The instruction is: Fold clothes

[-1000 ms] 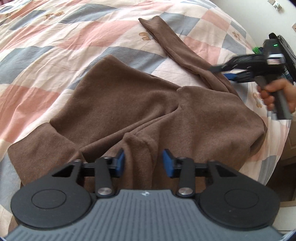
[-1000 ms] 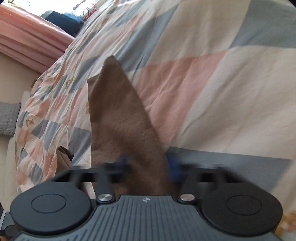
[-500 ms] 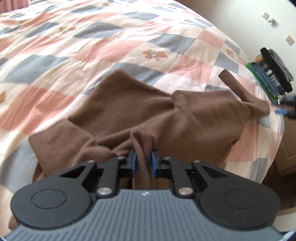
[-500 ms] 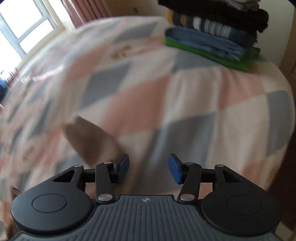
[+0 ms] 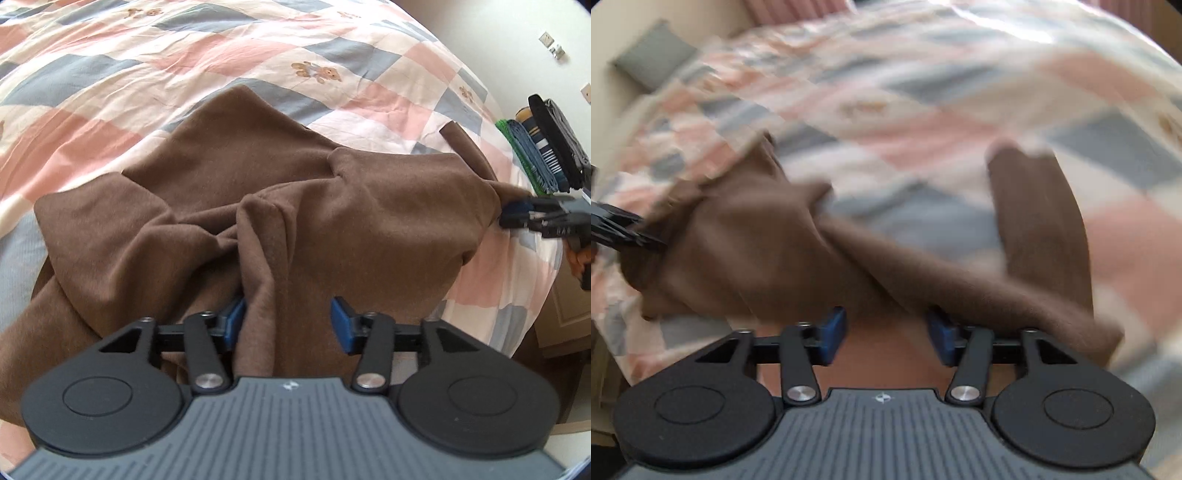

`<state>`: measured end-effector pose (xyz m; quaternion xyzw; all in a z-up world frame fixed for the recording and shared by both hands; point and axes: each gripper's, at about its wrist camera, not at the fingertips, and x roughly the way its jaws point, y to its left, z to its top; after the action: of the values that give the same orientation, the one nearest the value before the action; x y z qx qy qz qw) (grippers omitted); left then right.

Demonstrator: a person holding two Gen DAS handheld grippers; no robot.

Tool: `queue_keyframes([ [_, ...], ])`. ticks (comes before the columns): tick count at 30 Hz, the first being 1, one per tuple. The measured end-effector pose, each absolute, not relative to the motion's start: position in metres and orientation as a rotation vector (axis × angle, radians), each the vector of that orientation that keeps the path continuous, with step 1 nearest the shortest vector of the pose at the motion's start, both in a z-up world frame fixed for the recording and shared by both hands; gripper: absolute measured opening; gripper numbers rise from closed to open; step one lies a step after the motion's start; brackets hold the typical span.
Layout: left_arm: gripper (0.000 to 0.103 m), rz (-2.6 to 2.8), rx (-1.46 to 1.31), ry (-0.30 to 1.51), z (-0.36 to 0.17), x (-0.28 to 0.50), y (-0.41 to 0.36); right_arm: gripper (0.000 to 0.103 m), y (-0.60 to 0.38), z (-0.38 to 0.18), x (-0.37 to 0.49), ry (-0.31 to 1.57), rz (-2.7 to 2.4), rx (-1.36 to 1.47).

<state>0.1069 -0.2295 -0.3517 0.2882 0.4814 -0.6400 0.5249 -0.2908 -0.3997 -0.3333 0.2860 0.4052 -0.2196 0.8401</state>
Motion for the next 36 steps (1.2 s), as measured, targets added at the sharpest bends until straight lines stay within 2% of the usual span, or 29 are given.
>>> queue_keyframes([
  [3, 0.045, -1.541, 0.690, 1.145, -0.353, 0.106, -0.236, 0.059, -0.402, -0.334, -0.271, 0.900, -0.319, 0.495],
  [5, 0.039, -1.557, 0.704, 1.128, -0.354, 0.103, -0.240, 0.059, -0.400, -0.339, -0.260, 0.952, -0.257, 0.434],
  [6, 0.032, -1.559, 0.716, 1.120, -0.356, 0.102, -0.241, 0.059, -0.400, -0.342, -0.258, 0.966, -0.241, 0.430],
  [7, 0.017, -1.557, 0.731, 1.114, -0.357, 0.101, -0.242, 0.058, -0.402, -0.347, -0.259, 0.965, -0.231, 0.445],
  [8, 0.009, -1.553, 0.742, 1.103, -0.357, 0.101, -0.241, 0.047, -0.406, -0.351, -0.259, 0.957, -0.226, 0.472],
  [9, 0.006, -1.546, 0.745, 1.086, -0.356, 0.101, -0.239, 0.019, -0.406, -0.353, -0.261, 0.949, -0.230, 0.494],
  [10, 0.006, -1.542, 0.743, 1.062, -0.353, 0.100, -0.234, 0.012, -0.405, -0.355, -0.263, 0.942, -0.238, 0.510],
  [13, 0.005, -1.541, 0.735, 0.967, -0.336, 0.096, -0.216, 0.011, -0.385, -0.340, -0.265, 0.912, -0.303, 0.435],
  [17, 0.005, -1.510, 0.741, 0.769, -0.293, 0.086, -0.181, 0.008, -0.348, -0.282, -0.274, 0.746, -0.513, 0.367],
  [22, 0.006, -1.424, 0.623, 0.517, -0.202, 0.091, -0.147, 0.005, -0.287, -0.184, -0.265, 0.493, -0.802, 0.205],
  [30, 0.006, -1.383, 0.427, 0.047, -0.042, 0.109, -0.106, 0.005, -0.215, -0.040, -0.229, 0.214, -1.024, -0.101],
  [36, 0.007, -1.377, 0.364, -0.166, 0.025, 0.092, -0.044, 0.005, -0.160, 0.049, -0.236, 0.071, -1.089, -0.270],
])
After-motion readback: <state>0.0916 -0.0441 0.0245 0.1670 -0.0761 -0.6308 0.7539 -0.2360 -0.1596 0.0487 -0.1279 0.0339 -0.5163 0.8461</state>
